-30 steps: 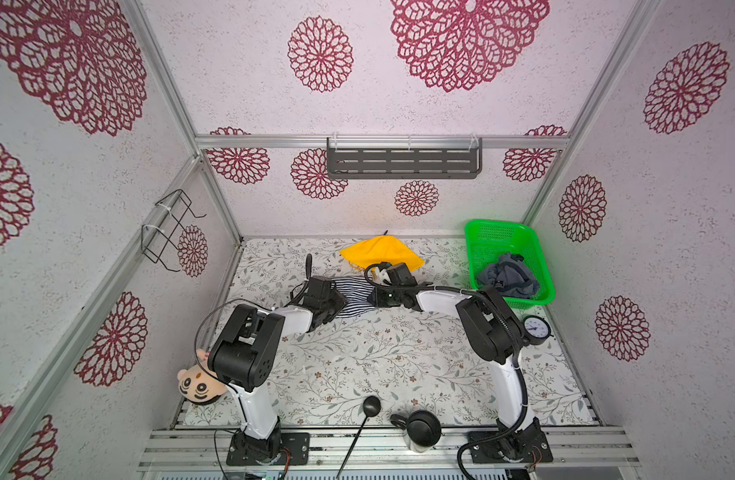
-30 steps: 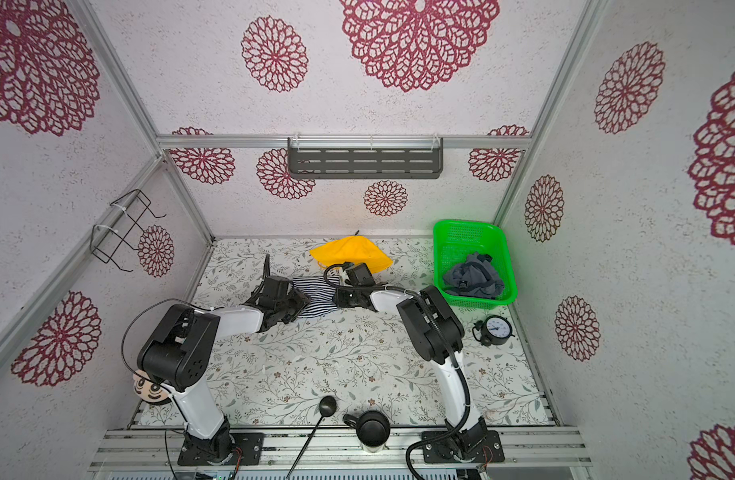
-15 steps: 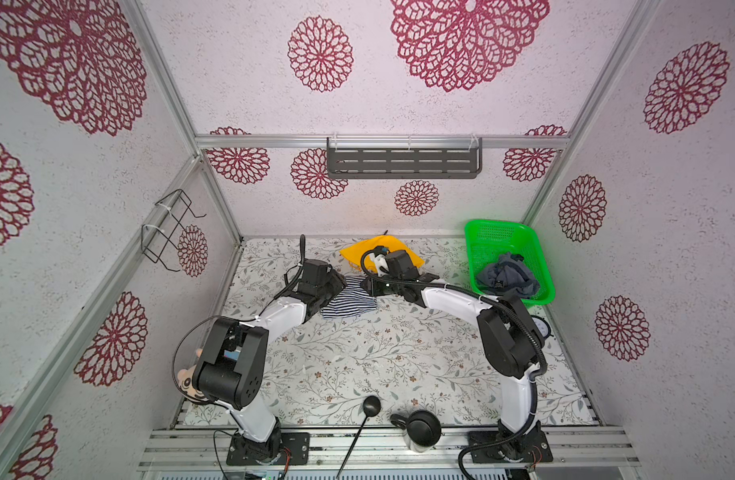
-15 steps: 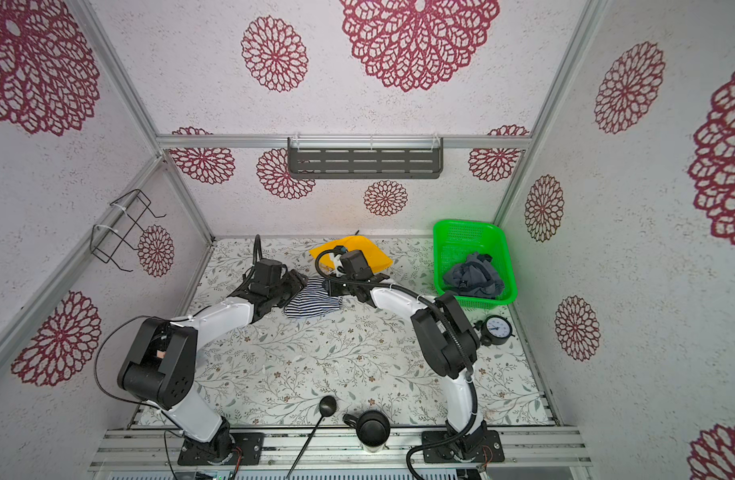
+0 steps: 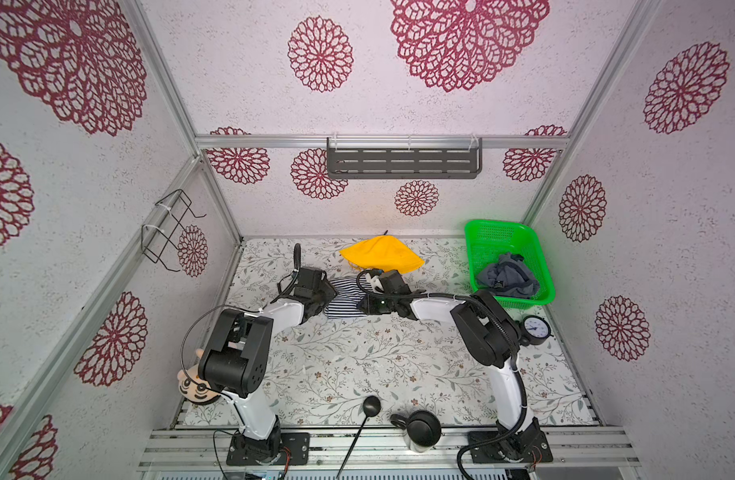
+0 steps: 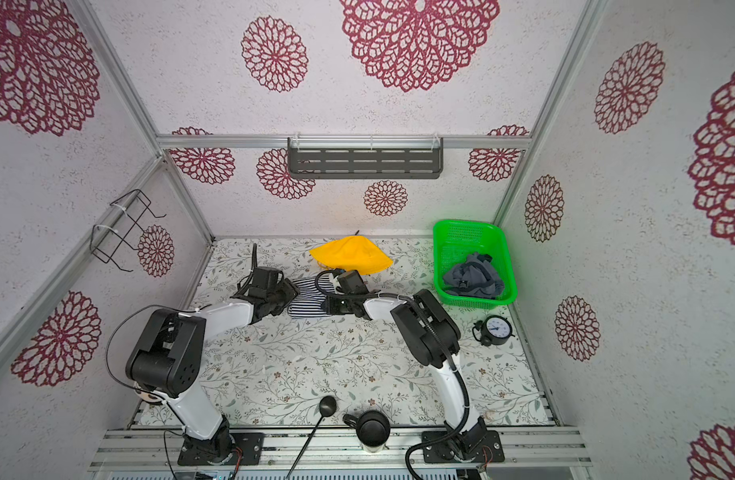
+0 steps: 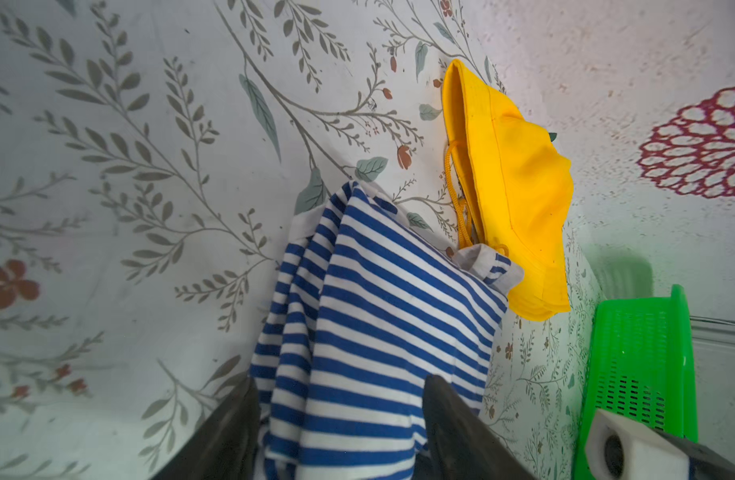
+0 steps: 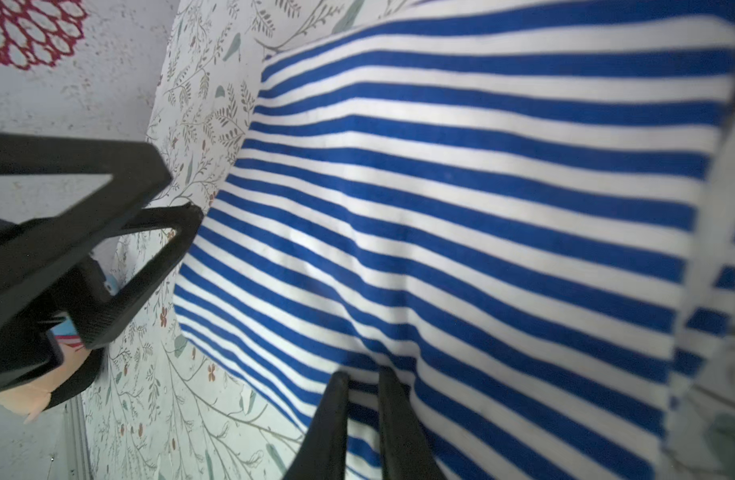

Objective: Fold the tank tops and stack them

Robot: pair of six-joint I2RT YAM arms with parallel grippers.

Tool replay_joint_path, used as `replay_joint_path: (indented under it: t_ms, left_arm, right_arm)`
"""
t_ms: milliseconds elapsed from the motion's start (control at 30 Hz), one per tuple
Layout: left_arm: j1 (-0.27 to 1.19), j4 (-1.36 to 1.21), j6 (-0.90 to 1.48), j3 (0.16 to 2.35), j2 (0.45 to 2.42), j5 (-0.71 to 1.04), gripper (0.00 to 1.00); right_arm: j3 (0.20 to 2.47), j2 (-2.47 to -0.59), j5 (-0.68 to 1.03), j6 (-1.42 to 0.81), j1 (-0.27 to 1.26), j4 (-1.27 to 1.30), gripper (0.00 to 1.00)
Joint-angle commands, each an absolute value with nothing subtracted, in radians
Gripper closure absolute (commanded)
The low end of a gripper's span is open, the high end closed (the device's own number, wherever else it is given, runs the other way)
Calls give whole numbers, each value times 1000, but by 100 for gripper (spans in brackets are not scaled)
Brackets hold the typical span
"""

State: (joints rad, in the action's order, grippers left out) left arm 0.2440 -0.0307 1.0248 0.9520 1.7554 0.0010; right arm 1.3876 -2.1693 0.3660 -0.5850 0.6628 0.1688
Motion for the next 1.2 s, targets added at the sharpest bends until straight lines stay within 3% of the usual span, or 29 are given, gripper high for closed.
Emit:
replay_joint_path:
  t_ms: [0,200,300,700,1033,1167]
  left_arm:
    - [211,-28,952,946,1679,-3,26]
    - [186,22,838,937,1660,44,1]
    - [190,2,851,935,1704,88,2]
    - [279,-98,1038,864,1776,136,0]
    - [334,-154,1108,877,1848,82,23]
    - [335,-160,1126,887,1862,53,48]
  right_arm:
    - [1369,-2102,370,-599,608,137,77]
    - [1392,-1983,435,-522,561,9,47]
    - [1369,-1937,438,-503,536,-10,38]
    - [1449,-1994,444,-426,451,-93,35]
    - [1372,-1913,389,-391,450,-108,35]
    - [1356,-1908,388,-392,449,-100,35]
